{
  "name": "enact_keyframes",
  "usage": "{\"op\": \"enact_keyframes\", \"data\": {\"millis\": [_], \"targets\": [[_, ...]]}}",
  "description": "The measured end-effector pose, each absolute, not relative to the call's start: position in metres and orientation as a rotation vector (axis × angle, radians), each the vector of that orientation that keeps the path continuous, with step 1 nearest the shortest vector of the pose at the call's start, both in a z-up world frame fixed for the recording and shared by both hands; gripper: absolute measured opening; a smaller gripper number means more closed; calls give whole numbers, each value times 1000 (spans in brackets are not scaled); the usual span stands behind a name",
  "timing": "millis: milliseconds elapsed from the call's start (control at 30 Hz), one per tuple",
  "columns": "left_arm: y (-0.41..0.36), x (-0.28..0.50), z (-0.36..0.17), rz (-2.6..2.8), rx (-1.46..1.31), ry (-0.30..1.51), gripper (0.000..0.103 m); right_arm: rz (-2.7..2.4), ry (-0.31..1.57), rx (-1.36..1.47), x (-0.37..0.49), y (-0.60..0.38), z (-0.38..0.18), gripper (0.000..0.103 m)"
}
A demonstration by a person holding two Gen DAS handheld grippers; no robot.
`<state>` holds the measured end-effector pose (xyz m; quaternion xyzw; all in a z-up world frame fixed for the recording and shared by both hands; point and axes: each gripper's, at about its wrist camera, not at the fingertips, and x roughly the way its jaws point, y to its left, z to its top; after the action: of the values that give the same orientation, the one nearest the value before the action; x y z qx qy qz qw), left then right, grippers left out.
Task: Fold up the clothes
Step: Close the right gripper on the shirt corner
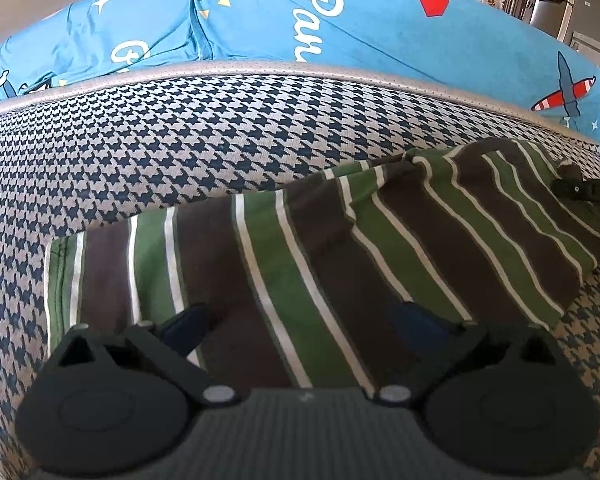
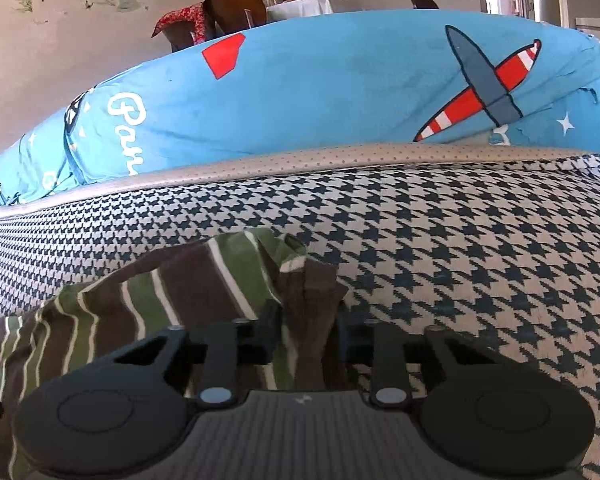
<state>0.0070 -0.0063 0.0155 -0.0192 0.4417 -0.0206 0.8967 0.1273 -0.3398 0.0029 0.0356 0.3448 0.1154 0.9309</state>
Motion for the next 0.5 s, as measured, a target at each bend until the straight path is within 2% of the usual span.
{"op": "enact_keyframes", "data": {"millis": [133,500], "targets": [[-7,8,16,-43,-43,915,103,227,696,49,126,-332,8,16],[-5,10,19,-41,-54,908,103,238,571,-52,96,-289,40,14]]}}
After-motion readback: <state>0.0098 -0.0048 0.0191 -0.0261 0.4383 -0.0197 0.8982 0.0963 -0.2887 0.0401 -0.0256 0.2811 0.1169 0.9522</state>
